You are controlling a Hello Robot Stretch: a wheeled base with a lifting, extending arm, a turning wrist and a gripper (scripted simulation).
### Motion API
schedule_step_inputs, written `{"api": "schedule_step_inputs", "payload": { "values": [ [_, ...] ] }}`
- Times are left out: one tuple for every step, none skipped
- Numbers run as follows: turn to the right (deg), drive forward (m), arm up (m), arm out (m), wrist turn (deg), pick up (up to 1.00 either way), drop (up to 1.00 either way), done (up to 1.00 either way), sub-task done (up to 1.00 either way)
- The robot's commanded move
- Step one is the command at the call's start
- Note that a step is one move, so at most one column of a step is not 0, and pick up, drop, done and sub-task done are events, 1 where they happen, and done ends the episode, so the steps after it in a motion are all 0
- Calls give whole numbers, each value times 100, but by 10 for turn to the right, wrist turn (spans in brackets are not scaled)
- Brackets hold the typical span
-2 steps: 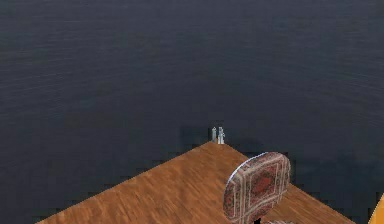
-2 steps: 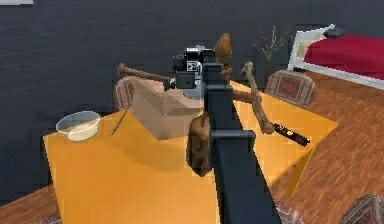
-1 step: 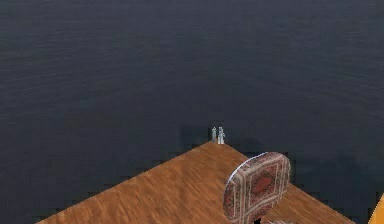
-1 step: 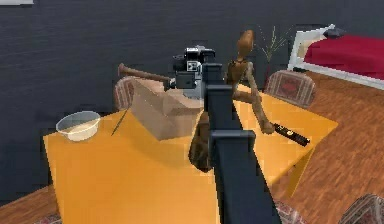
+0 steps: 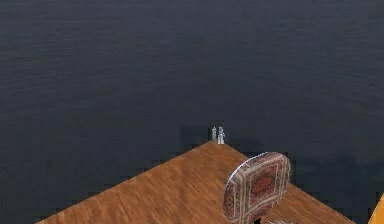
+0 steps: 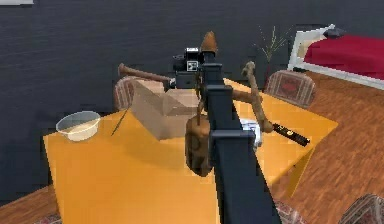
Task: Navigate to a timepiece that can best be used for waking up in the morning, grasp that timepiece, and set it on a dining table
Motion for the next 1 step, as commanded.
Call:
{"api": "schedule_step_inputs", "payload": {
  "values": [
    [0, 0, 2, 0, 0, 0, 0, 0, 0]
  ]
}}
